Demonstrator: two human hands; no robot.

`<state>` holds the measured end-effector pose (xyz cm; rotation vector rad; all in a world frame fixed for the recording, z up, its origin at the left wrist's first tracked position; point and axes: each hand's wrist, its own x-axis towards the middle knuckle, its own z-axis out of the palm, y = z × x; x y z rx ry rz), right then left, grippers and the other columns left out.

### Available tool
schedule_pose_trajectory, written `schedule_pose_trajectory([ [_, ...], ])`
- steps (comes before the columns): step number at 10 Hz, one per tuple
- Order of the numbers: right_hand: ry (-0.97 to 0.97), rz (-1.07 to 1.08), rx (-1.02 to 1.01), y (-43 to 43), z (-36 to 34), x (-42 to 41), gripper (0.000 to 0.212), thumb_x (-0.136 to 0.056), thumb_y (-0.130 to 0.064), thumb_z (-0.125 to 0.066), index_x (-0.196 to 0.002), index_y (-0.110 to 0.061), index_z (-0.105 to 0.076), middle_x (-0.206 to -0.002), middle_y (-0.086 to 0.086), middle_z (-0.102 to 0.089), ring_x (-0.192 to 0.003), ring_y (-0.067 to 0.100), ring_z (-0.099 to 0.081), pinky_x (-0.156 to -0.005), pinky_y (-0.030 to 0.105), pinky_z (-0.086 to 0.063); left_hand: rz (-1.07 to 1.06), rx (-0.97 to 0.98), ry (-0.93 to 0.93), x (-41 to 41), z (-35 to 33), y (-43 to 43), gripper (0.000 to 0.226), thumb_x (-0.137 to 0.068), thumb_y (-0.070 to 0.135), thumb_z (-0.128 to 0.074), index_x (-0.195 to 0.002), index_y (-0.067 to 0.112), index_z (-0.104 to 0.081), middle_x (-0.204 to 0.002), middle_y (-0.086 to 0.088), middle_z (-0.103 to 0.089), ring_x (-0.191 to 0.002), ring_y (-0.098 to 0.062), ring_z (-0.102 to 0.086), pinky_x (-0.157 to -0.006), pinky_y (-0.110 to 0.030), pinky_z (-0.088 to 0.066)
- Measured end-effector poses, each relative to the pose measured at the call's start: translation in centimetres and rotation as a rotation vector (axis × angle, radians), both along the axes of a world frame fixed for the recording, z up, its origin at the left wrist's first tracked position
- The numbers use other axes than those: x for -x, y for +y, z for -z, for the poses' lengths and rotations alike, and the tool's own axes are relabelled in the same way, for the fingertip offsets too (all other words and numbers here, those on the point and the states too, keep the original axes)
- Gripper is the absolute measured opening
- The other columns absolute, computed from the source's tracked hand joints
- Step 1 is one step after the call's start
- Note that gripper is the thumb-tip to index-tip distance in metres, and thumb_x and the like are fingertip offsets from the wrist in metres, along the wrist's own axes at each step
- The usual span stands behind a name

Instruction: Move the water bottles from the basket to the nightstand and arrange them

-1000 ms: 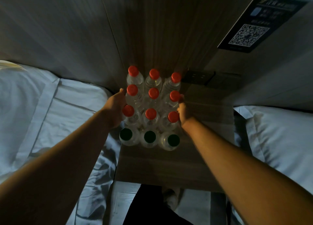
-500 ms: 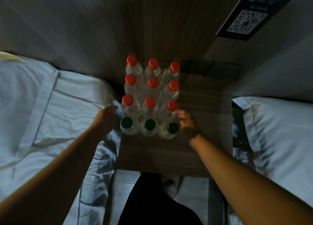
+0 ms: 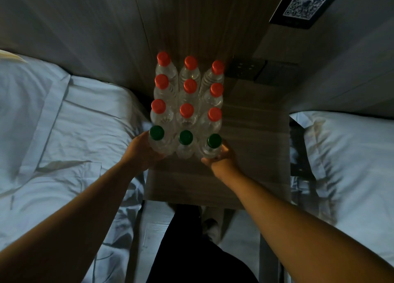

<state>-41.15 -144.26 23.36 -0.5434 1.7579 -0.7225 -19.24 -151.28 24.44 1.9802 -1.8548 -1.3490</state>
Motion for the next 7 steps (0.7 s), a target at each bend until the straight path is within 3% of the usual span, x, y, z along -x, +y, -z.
schedule_pose_trajectory([
  [1, 0.014, -0.008, 0.030, -0.3, 0.0, 0.0, 0.039, -0.077, -0.001, -0.072, -0.090, -0.033, -0.054, -0.085, -0.013, -0.060, -0.076, 0.000, -0.058, -0.057, 0.015, -0.046, 0.103, -0.007, 0.001, -0.1, 0.4, -0.1, 0.019, -0.078, 0.028, -0.071, -0.083, 0.026, -0.053, -0.076, 0.012, -0.057, -0.079, -0.012, -0.062, -0.069, -0.026, -0.049],
  [2, -0.016, 0.000, 0.046, -0.4, 0.0, 0.0, 0.041, -0.075, 0.001, -0.073, -0.092, -0.033, -0.057, -0.095, -0.007, -0.064, -0.085, 0.008, -0.062, -0.065, 0.024, -0.054, 0.034, 0.002, 0.030, -0.2, 0.4, -0.1, 0.032, -0.073, 0.023, -0.079, -0.094, 0.027, -0.055, -0.089, 0.008, -0.061, -0.082, -0.013, -0.059, -0.075, -0.030, -0.047],
  [3, -0.022, -0.005, 0.018, -0.4, -0.2, -0.2, 0.040, -0.076, -0.001, -0.073, -0.098, -0.031, -0.058, -0.094, -0.009, -0.063, -0.088, 0.011, -0.063, -0.060, 0.020, -0.056, 0.074, 0.007, 0.005, -0.1, 0.4, -0.1, 0.032, -0.073, 0.033, -0.077, -0.091, 0.026, -0.052, -0.082, 0.012, -0.057, -0.083, -0.013, -0.060, -0.077, -0.029, -0.047],
  [4, -0.064, 0.016, -0.037, -0.5, -1.0, 0.1, 0.034, -0.083, 0.000, -0.066, -0.104, -0.025, -0.057, -0.094, -0.006, -0.062, -0.082, 0.007, -0.060, -0.044, 0.009, -0.047, 0.143, 0.085, -0.013, 0.2, -0.6, 0.1, 0.020, -0.077, 0.033, -0.075, -0.086, 0.025, -0.058, -0.077, 0.010, -0.062, -0.079, -0.012, -0.063, -0.075, -0.030, -0.052],
  [5, 0.027, -0.109, -0.024, -0.8, -2.7, 0.4, 0.018, -0.086, -0.009, -0.065, -0.094, -0.023, -0.056, -0.083, -0.008, -0.059, -0.069, 0.002, -0.053, -0.041, 0.010, -0.042, 0.136, 0.143, 0.006, 0.1, -1.5, 0.3, 0.025, -0.075, 0.029, -0.079, -0.093, 0.022, -0.063, -0.079, 0.009, -0.065, -0.075, -0.001, -0.061, -0.069, -0.026, -0.052],
  [6, 0.164, -0.301, 0.033, -0.8, -3.8, 0.7, 0.018, -0.078, -0.017, -0.075, -0.085, -0.022, -0.059, -0.081, -0.007, -0.063, -0.075, 0.014, -0.062, -0.061, 0.021, -0.050, 0.151, 0.122, -0.001, -0.2, -2.9, 0.6, 0.037, -0.073, 0.035, -0.079, -0.103, 0.028, -0.059, -0.081, 0.018, -0.062, -0.075, 0.010, -0.058, -0.062, -0.012, -0.045],
  [7, 0.142, -0.306, 0.147, -0.3, -4.9, 1.2, 0.046, -0.069, -0.018, -0.083, -0.106, -0.025, -0.056, -0.099, -0.008, -0.065, -0.094, 0.014, -0.062, -0.075, 0.026, -0.050, 0.062, 0.076, 0.070, -0.7, -4.6, 1.1, 0.054, -0.075, 0.024, -0.079, -0.122, 0.024, -0.053, -0.098, 0.010, -0.066, -0.086, -0.002, -0.064, -0.072, -0.019, -0.054],
])
